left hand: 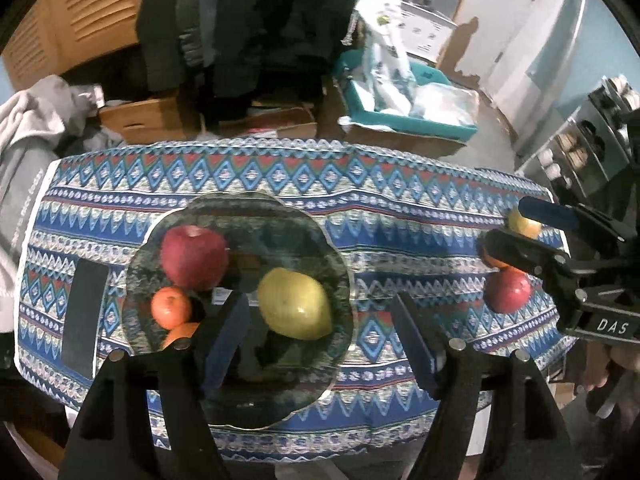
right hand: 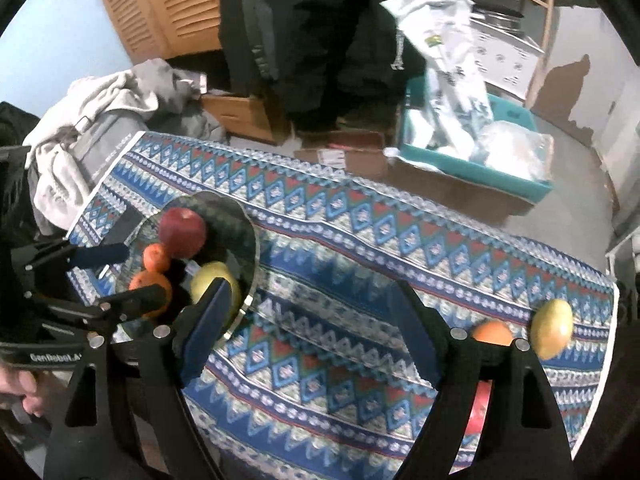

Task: Organize fruits
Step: 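Move both open tools away from the bowl toward the loose fruits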

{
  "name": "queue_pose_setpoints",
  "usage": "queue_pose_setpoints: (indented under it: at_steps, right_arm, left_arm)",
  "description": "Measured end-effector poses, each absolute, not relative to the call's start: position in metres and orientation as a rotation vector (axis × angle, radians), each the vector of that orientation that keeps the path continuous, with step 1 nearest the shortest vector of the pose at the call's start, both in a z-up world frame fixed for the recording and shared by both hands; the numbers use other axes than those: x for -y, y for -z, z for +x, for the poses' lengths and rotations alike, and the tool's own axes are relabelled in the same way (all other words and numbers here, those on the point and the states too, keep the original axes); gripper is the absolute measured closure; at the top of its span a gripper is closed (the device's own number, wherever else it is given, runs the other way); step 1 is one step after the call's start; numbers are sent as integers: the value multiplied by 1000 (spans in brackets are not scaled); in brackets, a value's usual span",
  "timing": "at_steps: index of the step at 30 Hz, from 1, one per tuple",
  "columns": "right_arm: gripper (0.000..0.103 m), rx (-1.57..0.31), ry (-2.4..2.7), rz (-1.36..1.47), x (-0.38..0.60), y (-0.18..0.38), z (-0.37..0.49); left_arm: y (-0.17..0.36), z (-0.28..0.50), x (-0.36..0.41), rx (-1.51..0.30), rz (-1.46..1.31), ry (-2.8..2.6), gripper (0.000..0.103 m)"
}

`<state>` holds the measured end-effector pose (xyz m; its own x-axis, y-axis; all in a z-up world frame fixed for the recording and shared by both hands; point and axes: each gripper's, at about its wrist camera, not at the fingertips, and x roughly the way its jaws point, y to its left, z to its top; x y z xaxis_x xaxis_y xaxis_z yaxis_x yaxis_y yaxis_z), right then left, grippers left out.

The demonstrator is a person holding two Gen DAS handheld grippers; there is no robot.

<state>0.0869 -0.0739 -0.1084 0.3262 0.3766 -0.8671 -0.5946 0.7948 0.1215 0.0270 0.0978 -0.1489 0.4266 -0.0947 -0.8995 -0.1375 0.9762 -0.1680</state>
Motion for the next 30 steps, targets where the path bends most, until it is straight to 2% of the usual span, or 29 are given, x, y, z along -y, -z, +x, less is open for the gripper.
queue_pose_setpoints:
  at_steps: [30]
  right_arm:
    - [18,-951,-436,-121,253,66,89]
  left_arm:
    - [106,53,26,-1069,-65,107,24]
